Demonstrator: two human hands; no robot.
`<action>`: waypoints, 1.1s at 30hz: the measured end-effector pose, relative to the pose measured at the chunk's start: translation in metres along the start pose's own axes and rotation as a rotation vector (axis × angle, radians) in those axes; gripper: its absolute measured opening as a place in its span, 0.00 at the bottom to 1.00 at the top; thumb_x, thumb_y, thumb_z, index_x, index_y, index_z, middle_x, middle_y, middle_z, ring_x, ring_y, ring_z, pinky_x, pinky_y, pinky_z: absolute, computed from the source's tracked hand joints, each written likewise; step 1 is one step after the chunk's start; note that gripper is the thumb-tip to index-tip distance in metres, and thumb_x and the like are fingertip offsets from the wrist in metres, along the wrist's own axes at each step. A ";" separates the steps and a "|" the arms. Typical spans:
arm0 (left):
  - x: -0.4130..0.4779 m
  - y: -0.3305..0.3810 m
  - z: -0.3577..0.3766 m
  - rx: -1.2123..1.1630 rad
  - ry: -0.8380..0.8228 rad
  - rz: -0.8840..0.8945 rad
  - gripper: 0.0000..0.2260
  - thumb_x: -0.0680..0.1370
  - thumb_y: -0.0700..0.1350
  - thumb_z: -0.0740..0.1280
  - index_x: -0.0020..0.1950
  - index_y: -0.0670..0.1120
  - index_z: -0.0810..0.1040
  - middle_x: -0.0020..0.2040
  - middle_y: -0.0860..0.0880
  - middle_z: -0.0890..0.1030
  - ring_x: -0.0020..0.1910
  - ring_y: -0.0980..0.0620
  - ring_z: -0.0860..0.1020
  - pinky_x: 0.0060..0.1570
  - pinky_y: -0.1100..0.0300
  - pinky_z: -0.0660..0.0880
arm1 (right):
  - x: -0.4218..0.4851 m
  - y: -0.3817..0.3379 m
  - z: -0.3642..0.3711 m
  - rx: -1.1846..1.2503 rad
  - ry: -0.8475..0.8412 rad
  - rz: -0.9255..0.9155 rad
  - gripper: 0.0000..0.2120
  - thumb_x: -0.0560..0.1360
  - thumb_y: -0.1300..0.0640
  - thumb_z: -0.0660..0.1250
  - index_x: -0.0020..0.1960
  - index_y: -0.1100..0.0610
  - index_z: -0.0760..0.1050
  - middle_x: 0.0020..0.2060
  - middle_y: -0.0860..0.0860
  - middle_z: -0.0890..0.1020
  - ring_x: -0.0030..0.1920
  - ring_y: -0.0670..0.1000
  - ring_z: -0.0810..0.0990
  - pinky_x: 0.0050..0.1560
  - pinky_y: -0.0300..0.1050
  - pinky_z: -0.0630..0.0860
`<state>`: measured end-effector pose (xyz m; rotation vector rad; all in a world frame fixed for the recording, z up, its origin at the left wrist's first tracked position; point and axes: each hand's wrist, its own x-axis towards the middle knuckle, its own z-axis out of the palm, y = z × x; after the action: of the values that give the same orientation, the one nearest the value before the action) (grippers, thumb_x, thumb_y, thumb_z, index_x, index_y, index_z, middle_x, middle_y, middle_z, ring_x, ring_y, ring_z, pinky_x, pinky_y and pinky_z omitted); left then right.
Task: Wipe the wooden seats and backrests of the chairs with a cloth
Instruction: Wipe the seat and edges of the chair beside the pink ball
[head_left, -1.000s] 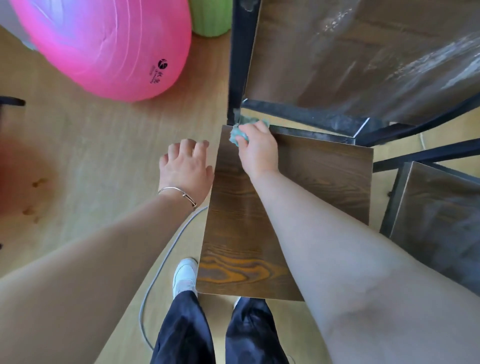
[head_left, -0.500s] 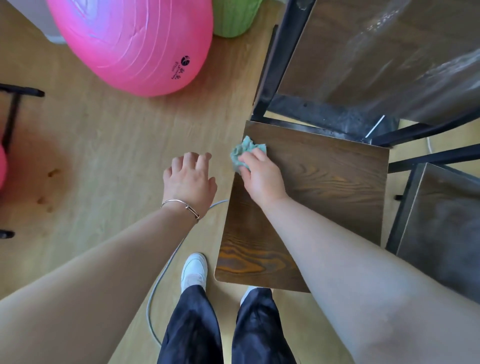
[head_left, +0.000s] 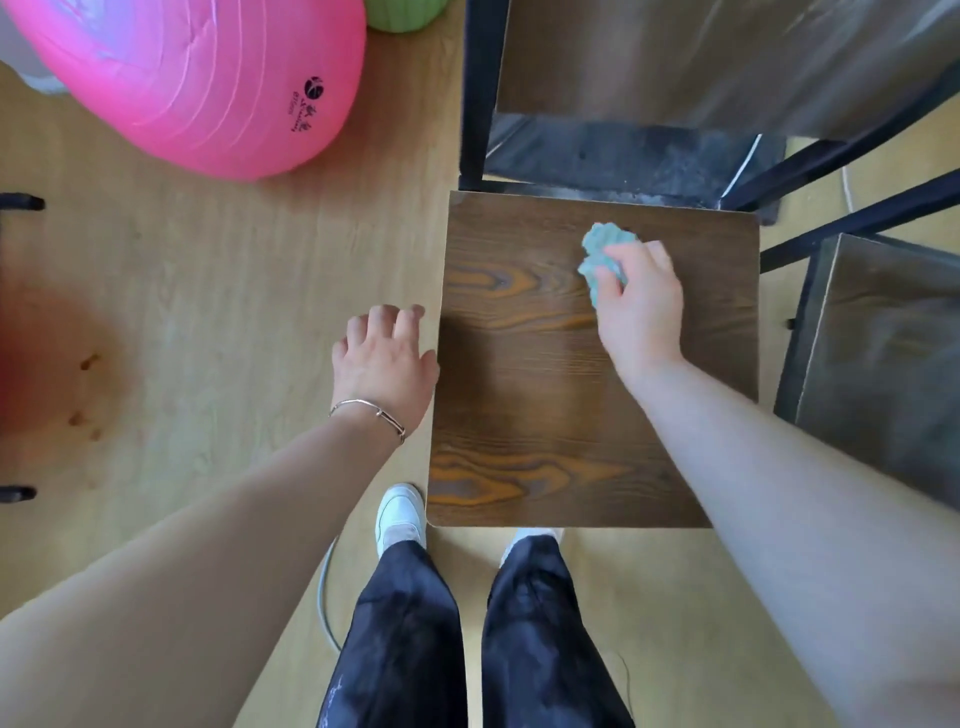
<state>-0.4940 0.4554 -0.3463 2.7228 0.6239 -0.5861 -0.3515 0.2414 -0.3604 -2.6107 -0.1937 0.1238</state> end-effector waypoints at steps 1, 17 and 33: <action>0.004 0.004 0.000 -0.006 0.002 0.004 0.22 0.79 0.52 0.58 0.73 0.51 0.63 0.67 0.47 0.68 0.64 0.42 0.65 0.61 0.48 0.65 | 0.020 0.004 0.001 -0.034 -0.014 0.055 0.12 0.79 0.59 0.63 0.60 0.57 0.76 0.57 0.56 0.76 0.54 0.56 0.77 0.55 0.43 0.70; -0.030 -0.005 -0.001 0.037 -0.045 0.034 0.22 0.79 0.52 0.59 0.73 0.52 0.62 0.66 0.47 0.68 0.63 0.42 0.67 0.60 0.48 0.65 | -0.168 -0.032 0.037 -0.033 -0.613 -0.424 0.13 0.77 0.56 0.65 0.60 0.52 0.78 0.51 0.51 0.77 0.44 0.56 0.80 0.44 0.50 0.81; -0.019 0.066 0.012 0.017 0.020 0.096 0.20 0.79 0.52 0.60 0.70 0.50 0.66 0.63 0.44 0.70 0.62 0.40 0.66 0.59 0.46 0.66 | 0.003 0.116 -0.064 -0.100 -0.128 0.126 0.13 0.80 0.57 0.62 0.63 0.55 0.76 0.61 0.54 0.74 0.57 0.55 0.77 0.59 0.45 0.75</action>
<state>-0.4830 0.3874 -0.3358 2.7591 0.4921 -0.5442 -0.3277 0.1110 -0.3630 -2.7162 -0.0811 0.3343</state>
